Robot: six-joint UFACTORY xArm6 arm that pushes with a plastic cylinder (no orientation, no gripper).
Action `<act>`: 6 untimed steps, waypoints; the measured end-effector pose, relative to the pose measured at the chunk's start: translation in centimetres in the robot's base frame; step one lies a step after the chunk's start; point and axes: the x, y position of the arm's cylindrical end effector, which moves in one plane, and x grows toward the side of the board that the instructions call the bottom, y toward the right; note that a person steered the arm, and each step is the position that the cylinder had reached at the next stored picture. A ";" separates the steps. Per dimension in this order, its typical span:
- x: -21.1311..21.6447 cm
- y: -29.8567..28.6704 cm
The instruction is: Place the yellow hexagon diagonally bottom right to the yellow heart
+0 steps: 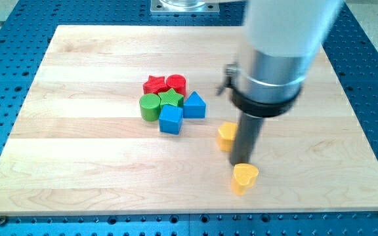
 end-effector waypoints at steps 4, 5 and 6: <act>-3.7 -1.7; -3.7 5.9; -7.5 4.5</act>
